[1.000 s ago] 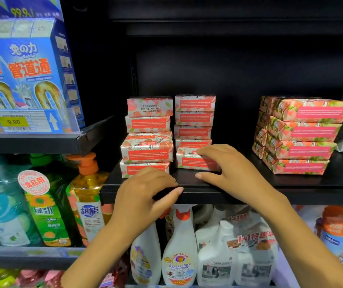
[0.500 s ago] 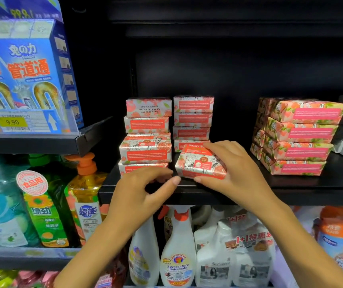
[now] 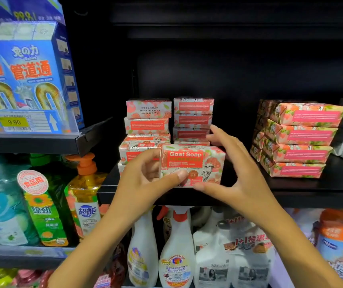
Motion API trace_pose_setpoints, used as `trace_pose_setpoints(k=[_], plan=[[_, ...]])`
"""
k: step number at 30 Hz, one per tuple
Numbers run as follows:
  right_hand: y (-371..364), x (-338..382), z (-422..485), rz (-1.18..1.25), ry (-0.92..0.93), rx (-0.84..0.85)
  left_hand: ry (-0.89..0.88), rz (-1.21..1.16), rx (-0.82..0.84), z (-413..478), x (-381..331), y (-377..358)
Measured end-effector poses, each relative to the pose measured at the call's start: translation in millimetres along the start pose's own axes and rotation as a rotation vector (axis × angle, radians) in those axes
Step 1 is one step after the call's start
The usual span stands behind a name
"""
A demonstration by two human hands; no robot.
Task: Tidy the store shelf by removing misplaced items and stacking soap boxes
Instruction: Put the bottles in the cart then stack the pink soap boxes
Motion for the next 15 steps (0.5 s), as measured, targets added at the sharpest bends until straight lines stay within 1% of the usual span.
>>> trace_pose_setpoints(k=[2, 3, 6, 9, 13, 15], plan=[[4.8, -5.3, -2.6, 0.181, -0.097, -0.040, -0.039, 0.026, -0.015, -2.5, 0.0, 1.9], [5.8, -5.3, -3.4, 0.203, -0.097, -0.046, -0.054, 0.026, -0.016, -3.7, -0.5, 1.7], [8.1, 3.2, -3.3, 0.128, -0.019, -0.076, -0.080, -0.012, -0.005, -3.9, -1.0, -0.5], [12.5, 12.0, -3.9, 0.040, 0.065, -0.153, -0.032, -0.099, 0.014, -3.3, -1.3, -0.9], [12.6, 20.7, -7.4, -0.071, 0.234, -0.205, 0.018, -0.050, 0.021, -2.4, -1.7, -0.3], [10.0, 21.7, -8.4, -0.090, 0.278, -0.199, 0.018, -0.006, 0.044, -1.6, -3.0, -1.8]])
Point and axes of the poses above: each hand's wrist, its own z-axis towards the middle knuckle, its own y-axis out of the back of the hand, x = y × z, the point moved 7 cm from there along z, towards the middle knuckle, and after that the axes turned 9 degrees about y, right-handed, at the moved point
